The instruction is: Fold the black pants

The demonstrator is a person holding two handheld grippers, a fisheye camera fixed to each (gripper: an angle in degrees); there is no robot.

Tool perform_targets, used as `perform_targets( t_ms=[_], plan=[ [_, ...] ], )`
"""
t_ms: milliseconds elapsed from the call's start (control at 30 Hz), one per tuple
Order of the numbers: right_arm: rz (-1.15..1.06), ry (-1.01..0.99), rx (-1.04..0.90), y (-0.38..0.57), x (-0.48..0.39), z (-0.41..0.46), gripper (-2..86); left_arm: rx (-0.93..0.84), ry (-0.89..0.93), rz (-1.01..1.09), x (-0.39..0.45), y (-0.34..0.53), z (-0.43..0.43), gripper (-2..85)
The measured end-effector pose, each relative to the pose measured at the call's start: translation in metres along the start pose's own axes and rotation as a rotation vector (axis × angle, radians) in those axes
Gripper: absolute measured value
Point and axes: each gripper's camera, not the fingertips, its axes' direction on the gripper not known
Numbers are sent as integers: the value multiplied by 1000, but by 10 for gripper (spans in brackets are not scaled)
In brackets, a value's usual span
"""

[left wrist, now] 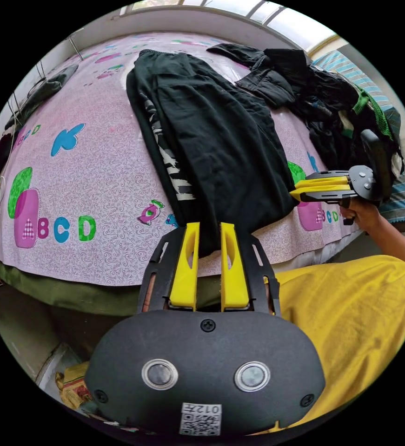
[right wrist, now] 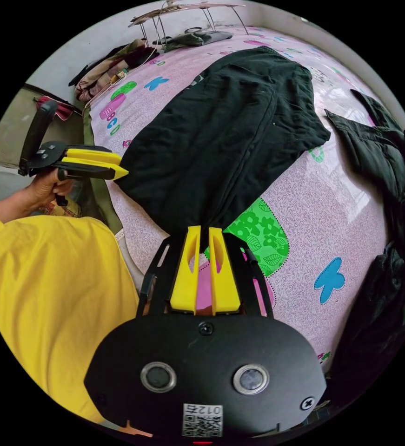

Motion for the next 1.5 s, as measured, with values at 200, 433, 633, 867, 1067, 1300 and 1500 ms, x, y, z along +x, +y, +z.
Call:
perform_targets(
  t_ms=[200,433,633,867,1067,1300,1500],
  plan=[
    [5,-6,-1,1,-2,1,26,84,-105,-10,2,1,-6,32],
    [9,-22,-1,3,0,1,26,50,-78,18,-6,-10,6,32],
    [19,-33,3,7,2,1,25,-11,-28,33,-18,-18,18,33],
    [-35,48,-6,10,-8,4,22,-25,-81,102,-19,-20,22,29],
    [115,-157,-20,13,22,3,17,-69,114,-10,-59,-29,27,12],
    [103,-272,136,40,31,-22,8,32,380,-98,-102,-15,7,0],
    [30,-323,266,63,24,-47,7,176,490,-62,-114,8,-16,-1]
  ],
)
